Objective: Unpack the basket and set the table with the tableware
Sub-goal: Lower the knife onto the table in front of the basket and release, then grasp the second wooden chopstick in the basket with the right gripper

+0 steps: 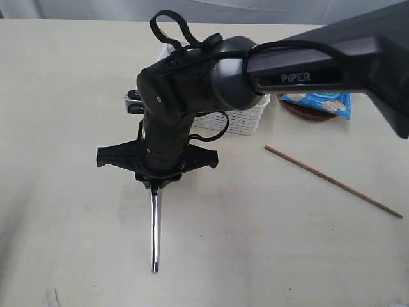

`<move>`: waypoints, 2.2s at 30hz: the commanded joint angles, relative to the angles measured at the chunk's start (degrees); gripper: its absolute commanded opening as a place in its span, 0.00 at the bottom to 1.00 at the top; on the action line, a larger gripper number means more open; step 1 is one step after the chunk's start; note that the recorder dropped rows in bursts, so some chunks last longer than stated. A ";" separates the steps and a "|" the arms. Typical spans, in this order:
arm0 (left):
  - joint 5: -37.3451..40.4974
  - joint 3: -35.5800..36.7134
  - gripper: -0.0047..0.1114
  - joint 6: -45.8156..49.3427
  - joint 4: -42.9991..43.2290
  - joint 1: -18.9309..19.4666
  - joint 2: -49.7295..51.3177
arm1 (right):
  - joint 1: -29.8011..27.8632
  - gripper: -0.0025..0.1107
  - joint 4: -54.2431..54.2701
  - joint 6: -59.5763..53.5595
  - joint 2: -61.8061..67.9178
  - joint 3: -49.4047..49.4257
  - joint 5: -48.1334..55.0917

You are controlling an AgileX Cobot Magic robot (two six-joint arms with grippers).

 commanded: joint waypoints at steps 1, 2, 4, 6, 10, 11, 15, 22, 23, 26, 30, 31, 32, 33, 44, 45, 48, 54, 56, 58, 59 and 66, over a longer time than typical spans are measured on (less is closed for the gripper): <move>-0.18 0.11 0.04 0.00 -0.15 -0.43 -0.21 | -0.52 0.18 -0.10 2.25 -0.03 -0.01 -2.00; -0.18 0.11 0.04 0.00 -0.15 -0.43 -0.21 | -0.52 0.25 -0.10 2.56 -0.03 -0.01 -2.00; -0.18 0.11 0.04 0.00 -0.15 -0.43 -0.21 | -0.52 0.38 -0.10 2.56 -0.03 -0.01 -2.00; -0.18 0.11 0.04 0.00 -0.15 -0.43 -0.21 | -0.52 0.42 -0.10 2.56 -0.03 -0.01 -1.90; -0.18 0.11 0.04 0.00 -0.15 -0.43 -0.21 | -0.52 0.42 -0.24 2.46 -0.03 -0.27 -1.77; -0.18 0.11 0.04 0.00 -0.15 -0.43 -0.21 | -0.52 0.42 -0.68 2.08 -0.03 -0.70 -1.50; -0.18 0.11 0.04 0.00 -0.15 -0.43 -0.21 | -0.52 0.42 -6.11 1.85 -0.89 -4.47 3.96; -0.18 0.11 0.04 0.00 -0.15 -0.43 -0.21 | -2.48 0.40 -16.63 -1.34 -2.24 -19.37 20.81; -0.18 0.11 0.04 0.00 -0.15 -0.43 -0.21 | -3.27 0.40 -16.50 -2.86 -2.24 -21.45 22.33; -0.18 0.11 0.04 0.00 -0.15 -0.43 -0.21 | -6.56 0.40 -16.50 -5.47 -2.00 -27.81 25.05; -0.18 0.11 0.04 0.00 -0.15 -0.43 -0.21 | -10.62 0.40 -16.50 -6.88 -1.01 -32.10 23.77; -0.18 0.11 0.04 0.00 -0.15 -0.43 -0.21 | -11.48 0.40 -16.50 -8.62 -0.32 -32.61 23.40; -0.18 0.11 0.04 0.00 -0.15 -0.43 -0.21 | -12.06 0.40 -16.35 -10.49 0.40 -33.04 23.40; -0.18 0.11 0.04 0.00 -0.15 -0.43 -0.21 | -12.82 0.40 -16.03 -13.90 1.68 -33.70 23.40; -0.18 0.11 0.04 0.00 -0.15 -0.43 -0.21 | -16.05 0.40 -15.93 -28.76 12.96 -41.28 19.75; -0.18 0.11 0.04 0.00 -0.15 -0.43 -0.21 | -16.29 0.40 -16.61 -28.48 13.75 -41.90 18.82; -0.18 0.11 0.04 0.00 -0.15 -0.43 -0.21 | -16.81 0.40 -16.63 -28.14 15.66 -43.20 16.46; -0.18 0.11 0.04 0.00 -0.15 -0.43 -0.21 | -17.30 0.40 -17.37 -28.53 18.88 -43.72 14.14; -0.18 0.11 0.04 0.00 -0.15 -0.43 -0.21 | -17.30 0.40 -19.48 -27.25 19.47 -43.72 13.50; -0.18 0.11 0.04 0.00 0.12 -0.43 -0.21 | -17.30 0.40 -21.34 -25.77 19.89 -43.72 13.36; -0.18 0.11 0.04 0.00 0.20 -0.43 -0.21 | -17.30 0.38 -21.69 -25.77 20.02 -43.72 13.36; -0.18 0.11 0.04 0.00 0.20 -0.43 -0.21 | -17.30 0.02 -21.93 -27.10 19.91 -43.61 13.11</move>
